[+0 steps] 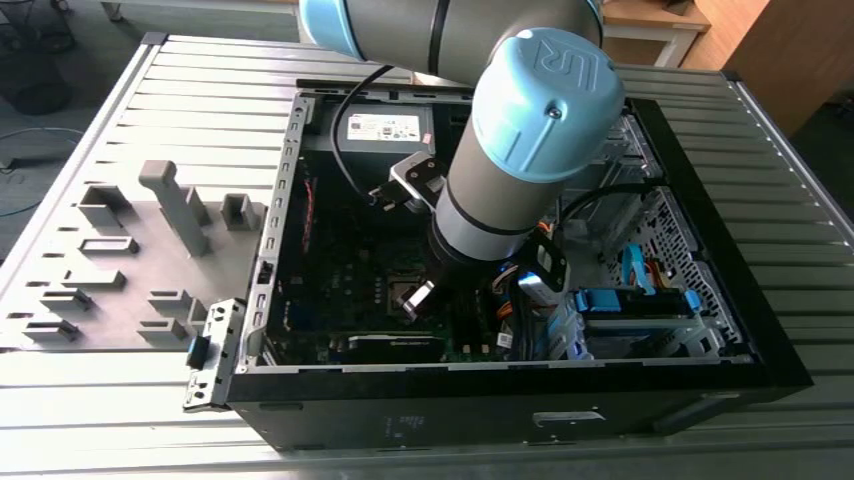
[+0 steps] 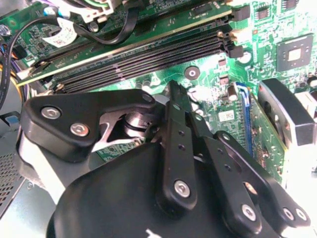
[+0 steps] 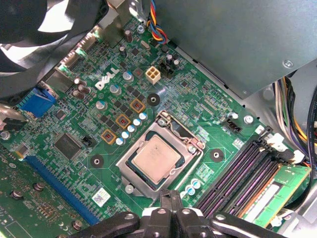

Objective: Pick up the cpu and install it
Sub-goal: 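Install the first cpu locking lever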

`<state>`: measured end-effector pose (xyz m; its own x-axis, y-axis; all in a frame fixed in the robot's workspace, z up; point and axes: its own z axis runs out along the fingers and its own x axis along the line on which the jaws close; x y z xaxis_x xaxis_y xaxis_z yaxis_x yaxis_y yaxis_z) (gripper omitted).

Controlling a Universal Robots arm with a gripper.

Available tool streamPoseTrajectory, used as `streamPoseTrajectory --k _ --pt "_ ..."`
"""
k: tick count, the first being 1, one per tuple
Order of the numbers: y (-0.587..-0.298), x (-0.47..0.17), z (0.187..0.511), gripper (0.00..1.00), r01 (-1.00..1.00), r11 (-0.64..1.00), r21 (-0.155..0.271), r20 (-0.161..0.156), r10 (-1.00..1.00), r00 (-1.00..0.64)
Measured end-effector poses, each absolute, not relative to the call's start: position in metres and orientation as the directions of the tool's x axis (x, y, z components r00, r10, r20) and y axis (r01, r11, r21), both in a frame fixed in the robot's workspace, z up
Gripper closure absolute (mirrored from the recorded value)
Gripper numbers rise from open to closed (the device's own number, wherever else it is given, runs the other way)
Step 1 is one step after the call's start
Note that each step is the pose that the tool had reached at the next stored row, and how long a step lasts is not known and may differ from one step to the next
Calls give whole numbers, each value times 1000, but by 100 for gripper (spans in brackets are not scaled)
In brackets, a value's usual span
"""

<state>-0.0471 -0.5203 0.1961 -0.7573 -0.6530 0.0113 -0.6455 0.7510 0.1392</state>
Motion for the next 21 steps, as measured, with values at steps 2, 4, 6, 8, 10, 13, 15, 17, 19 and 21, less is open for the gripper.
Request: streamPoseTrajectory --k 2,4,6,8,10,13,15,17,19,21 --pt "-520 -47 196 89 -645 751 139 11 -653 -757" --pt "-520 -47 196 89 -645 751 139 11 -653 -757" --pt "-520 -47 196 89 -645 751 139 11 -653 -757" --pt "-520 -47 196 89 -645 751 139 11 -653 -757" --pt "-520 -47 196 89 -645 751 139 11 -653 -757" --pt "-520 -47 196 89 -645 751 139 11 -653 -757" --pt "-520 -47 196 89 -645 751 139 11 -653 -757" --pt "-520 -47 196 89 -645 751 139 11 -653 -757" --pt "-520 -47 196 89 -645 751 139 11 -653 -757" --pt "-520 -47 196 89 -645 751 139 11 -653 -757"
